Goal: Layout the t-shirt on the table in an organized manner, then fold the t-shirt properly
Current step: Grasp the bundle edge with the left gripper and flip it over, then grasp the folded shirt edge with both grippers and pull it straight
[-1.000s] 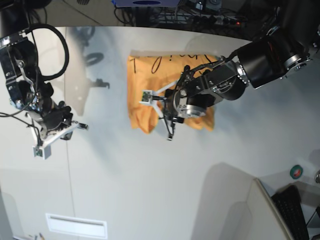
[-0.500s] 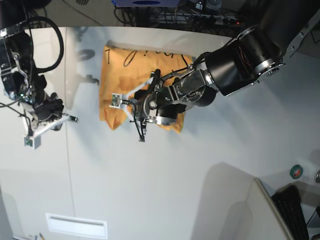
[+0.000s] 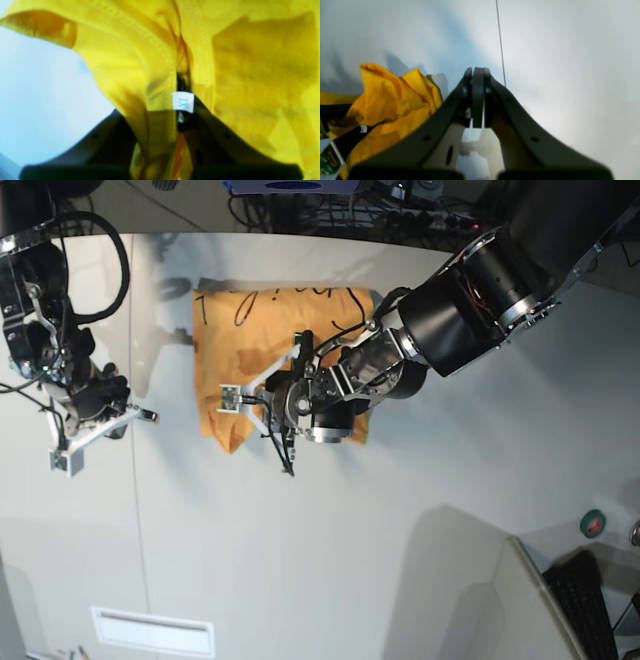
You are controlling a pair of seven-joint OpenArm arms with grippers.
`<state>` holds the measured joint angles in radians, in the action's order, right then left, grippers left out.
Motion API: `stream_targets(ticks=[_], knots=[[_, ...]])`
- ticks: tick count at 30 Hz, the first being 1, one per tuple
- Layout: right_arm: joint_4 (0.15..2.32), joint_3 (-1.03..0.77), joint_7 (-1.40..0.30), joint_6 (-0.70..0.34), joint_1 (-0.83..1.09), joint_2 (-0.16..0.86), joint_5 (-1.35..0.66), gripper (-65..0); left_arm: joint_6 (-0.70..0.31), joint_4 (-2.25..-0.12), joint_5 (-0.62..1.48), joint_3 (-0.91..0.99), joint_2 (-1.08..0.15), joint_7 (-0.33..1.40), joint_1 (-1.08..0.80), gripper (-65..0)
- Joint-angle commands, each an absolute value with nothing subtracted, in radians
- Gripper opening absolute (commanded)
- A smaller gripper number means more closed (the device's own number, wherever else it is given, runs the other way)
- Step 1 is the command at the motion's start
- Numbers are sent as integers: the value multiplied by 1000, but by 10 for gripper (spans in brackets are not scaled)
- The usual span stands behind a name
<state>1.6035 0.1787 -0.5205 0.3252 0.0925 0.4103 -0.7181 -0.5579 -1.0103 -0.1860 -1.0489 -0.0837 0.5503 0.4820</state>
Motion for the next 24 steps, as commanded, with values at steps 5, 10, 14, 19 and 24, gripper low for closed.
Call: stream_targets(ticks=[5,10,14,19,24], knots=[[1624,173,-501,321,74,423,-717,-650,-559,-1070,-197,-1040,-88,565,506,-472],[1624,174,-501,321,73,423,-717,-650,-559,-1104,-191,-1040,-88,628,545,-242],[1669,176,-501,321,87,423,-720,-650,-559,-1204,-191,-1036,-105,677,575,-193],[1797,180,-501,321,162,417,-719,-650,-559,-1432,-189,-825,-148,751,515,-207],[1870,248,-501,321,240,418,-719,-650,-559,-1701,-191,-524,-148,780,268,-642]])
